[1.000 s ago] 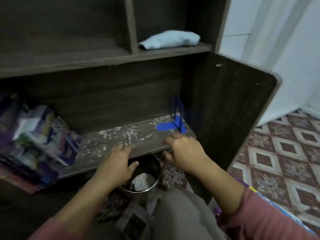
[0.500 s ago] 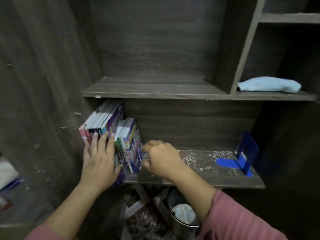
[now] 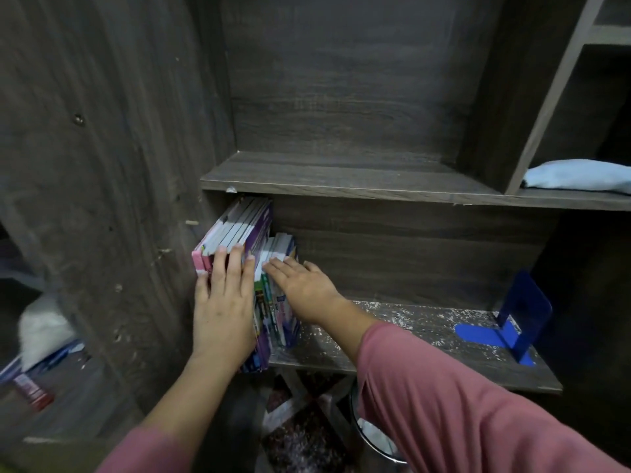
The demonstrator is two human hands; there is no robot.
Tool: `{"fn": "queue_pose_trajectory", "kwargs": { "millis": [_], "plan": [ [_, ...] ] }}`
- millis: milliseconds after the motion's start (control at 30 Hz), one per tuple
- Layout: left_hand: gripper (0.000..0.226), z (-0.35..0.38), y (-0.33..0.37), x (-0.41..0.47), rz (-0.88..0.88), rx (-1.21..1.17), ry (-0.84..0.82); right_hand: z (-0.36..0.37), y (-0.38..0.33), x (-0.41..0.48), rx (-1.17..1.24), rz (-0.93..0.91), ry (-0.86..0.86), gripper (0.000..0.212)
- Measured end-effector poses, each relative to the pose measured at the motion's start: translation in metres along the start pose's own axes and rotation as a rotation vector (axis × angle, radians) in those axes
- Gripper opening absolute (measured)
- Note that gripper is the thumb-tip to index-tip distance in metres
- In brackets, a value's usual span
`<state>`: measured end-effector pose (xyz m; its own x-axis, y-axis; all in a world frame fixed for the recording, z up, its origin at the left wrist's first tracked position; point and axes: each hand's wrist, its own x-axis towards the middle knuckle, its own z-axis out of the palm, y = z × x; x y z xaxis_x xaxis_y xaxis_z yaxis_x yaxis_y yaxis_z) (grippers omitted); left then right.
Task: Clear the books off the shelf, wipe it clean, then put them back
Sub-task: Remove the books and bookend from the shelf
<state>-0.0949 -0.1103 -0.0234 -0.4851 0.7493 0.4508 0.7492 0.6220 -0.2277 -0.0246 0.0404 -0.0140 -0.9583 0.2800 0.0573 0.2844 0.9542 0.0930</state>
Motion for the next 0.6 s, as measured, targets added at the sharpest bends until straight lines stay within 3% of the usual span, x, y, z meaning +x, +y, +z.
{"fn": "queue_pose_trajectory", "kwargs": {
  "millis": [300,467,600],
  "plan": [
    [0.122,0.011,0.009,0.003,-0.057,0.034,0.0,0.024,0.016,0.001,0.06,-0.017,0.097,0.085],
    [0.118,0.013,0.011,0.003,-0.075,0.059,-0.008,0.02,0.014,0.018,0.059,-0.061,0.208,0.09],
    [0.115,0.012,0.013,0.003,-0.086,0.073,-0.016,0.017,0.014,0.026,0.055,-0.059,0.241,0.069]
  ]
}}
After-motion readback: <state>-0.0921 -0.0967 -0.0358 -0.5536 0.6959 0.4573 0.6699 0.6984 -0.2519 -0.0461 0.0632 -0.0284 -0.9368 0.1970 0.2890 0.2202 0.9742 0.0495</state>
